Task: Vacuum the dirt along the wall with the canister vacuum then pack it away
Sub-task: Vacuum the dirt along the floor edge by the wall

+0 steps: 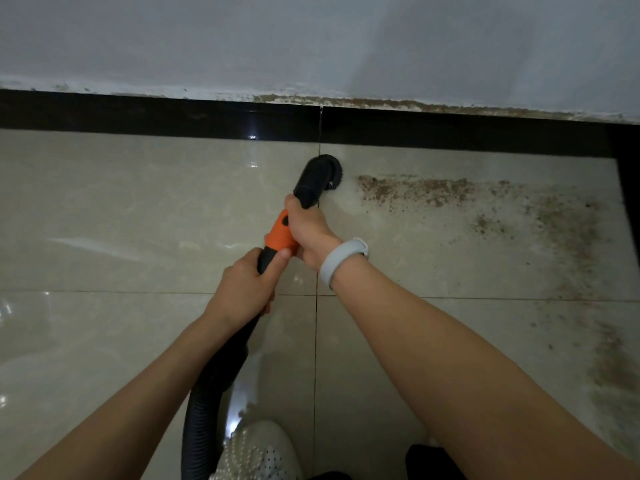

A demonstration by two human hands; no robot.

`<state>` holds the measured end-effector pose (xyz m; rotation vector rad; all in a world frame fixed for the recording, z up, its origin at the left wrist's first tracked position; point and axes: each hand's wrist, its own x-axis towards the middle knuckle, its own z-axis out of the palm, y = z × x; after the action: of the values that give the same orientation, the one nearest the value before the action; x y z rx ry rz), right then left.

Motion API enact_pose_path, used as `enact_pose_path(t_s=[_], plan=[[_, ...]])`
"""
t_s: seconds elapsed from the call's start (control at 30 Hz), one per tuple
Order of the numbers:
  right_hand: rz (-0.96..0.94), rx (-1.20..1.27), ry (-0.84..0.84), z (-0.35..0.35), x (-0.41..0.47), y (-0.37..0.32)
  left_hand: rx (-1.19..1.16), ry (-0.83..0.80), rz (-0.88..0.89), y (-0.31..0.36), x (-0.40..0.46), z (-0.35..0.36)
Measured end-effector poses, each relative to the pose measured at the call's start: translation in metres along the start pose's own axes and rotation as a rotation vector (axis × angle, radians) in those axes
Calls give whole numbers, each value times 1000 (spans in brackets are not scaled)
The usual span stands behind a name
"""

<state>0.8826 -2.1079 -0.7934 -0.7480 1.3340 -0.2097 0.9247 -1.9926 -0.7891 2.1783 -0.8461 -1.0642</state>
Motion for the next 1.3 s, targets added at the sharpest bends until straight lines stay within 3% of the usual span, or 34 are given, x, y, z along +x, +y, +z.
enact_pose_path(t_s=[0.27,0.57,0.9,1.13,1.3], plan=[[24,59,-31,-6,-2,7,16,-75,27,-2,-2,-7],[49,55,123,-26,-10,56,39,-214,42,-17,-26,4],[-62,124,143,-22,5,25,106,-98,25,-36,-38,1],[-38,331,-56,9,-10,42,24,-48,5,-44,-30,-14],[-53,316,-9,10,-2,15,7,-26,38,-28,-9,-12]])
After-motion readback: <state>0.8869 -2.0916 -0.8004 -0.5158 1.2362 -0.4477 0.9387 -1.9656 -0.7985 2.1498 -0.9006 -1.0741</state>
